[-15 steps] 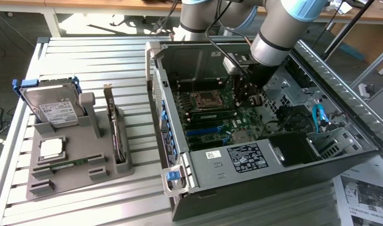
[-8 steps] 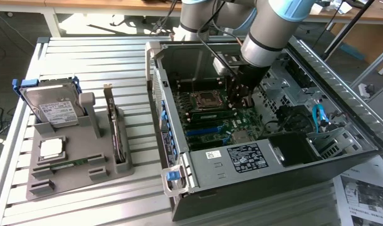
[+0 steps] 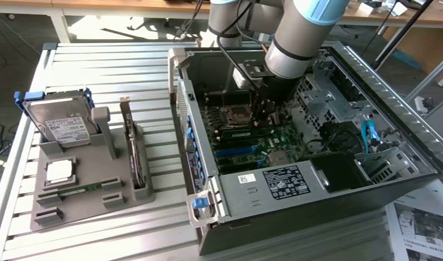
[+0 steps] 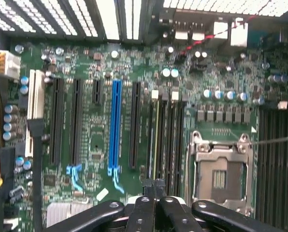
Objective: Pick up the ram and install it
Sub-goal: 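Press down the ram until it locks into place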
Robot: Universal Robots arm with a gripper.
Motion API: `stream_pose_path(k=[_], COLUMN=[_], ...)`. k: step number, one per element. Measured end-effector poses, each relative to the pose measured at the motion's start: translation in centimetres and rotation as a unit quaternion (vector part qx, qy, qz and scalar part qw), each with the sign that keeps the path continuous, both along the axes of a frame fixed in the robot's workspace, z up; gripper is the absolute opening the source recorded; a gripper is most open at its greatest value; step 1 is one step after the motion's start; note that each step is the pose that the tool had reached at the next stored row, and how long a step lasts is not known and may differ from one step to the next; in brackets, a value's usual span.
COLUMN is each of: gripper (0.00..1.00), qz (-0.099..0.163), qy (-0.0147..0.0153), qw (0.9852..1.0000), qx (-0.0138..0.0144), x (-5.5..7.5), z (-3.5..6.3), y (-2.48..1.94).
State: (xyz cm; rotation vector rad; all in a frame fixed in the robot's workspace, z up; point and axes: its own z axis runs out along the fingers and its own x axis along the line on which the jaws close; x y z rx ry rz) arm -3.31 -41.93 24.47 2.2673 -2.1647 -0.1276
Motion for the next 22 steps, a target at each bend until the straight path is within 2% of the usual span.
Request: stream_pose_path(k=[4,22], gripper=[0.11,0.11], qz=[0.000,0.000], qy=[-0.0001,0.0001], qw=[1.0000,1.0000], qx=[0.0000,-0.0003], x=[-0.94,-0.95], z=[-0.05,-0.96], y=[0.00,-0.02])
